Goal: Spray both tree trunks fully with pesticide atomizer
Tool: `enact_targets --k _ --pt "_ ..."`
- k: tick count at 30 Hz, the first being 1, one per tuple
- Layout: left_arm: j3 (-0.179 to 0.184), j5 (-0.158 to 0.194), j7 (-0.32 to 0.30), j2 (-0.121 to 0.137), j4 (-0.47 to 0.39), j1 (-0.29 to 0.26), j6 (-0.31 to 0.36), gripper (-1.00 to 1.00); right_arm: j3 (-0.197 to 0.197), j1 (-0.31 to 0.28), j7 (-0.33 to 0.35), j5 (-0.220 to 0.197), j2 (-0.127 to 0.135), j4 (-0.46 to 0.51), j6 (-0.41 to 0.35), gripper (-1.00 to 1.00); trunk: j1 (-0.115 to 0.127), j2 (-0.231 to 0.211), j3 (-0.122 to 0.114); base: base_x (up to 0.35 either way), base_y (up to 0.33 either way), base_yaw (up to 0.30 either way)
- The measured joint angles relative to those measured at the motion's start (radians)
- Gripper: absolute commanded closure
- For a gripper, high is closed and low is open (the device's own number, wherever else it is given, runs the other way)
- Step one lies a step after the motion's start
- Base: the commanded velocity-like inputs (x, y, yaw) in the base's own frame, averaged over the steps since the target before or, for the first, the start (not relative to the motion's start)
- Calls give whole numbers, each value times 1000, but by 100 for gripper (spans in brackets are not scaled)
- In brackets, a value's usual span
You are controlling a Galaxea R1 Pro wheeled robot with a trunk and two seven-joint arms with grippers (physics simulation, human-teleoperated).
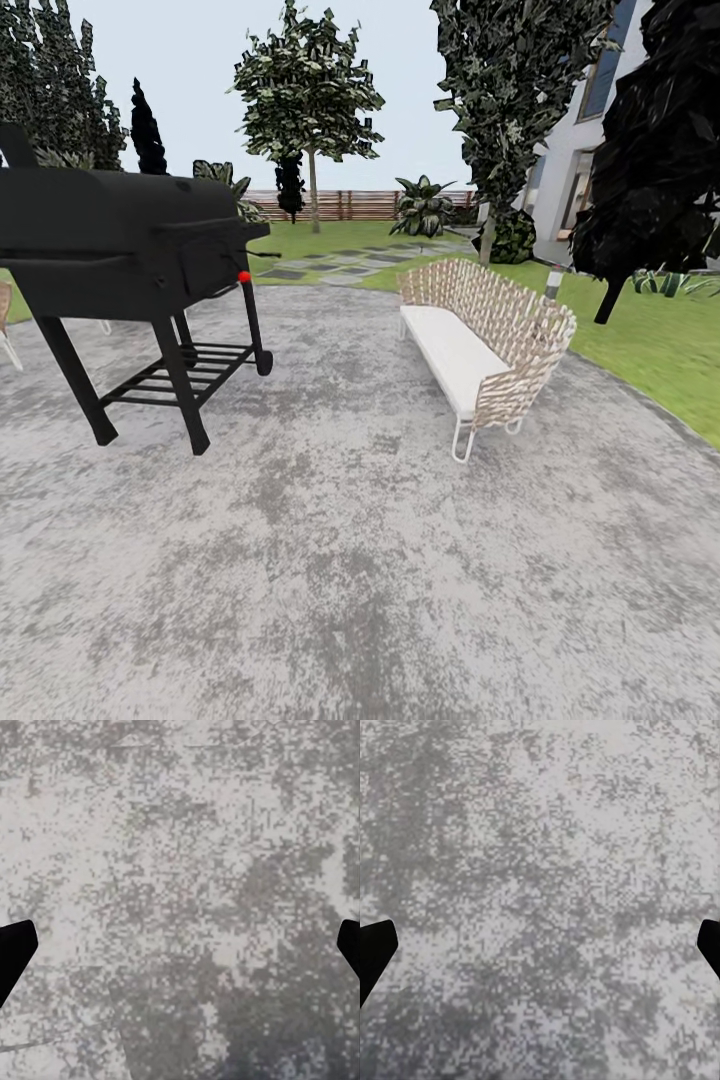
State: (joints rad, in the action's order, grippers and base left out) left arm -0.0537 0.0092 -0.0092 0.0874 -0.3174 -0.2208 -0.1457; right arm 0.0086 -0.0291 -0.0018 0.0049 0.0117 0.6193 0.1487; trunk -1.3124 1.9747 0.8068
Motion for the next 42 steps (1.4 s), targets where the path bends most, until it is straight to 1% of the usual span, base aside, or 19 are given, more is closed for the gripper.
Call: enact_targets --k 12,24,42 --pt "0 0 0 0 0 0 0 -100 -1 0 -1 0 -1 -1 0 -100 -46 84 38 0 0 0" --pt "0 -1 0 0 1 0 0 -100 -4 0 -3 0 -1 -6 0 -100 -92 168 89 0 0 0" --pt "1 -3 0 0 0 0 0 -100 -5 0 -3 0 0 -6 0 -100 -161 294 147 0 0 0"
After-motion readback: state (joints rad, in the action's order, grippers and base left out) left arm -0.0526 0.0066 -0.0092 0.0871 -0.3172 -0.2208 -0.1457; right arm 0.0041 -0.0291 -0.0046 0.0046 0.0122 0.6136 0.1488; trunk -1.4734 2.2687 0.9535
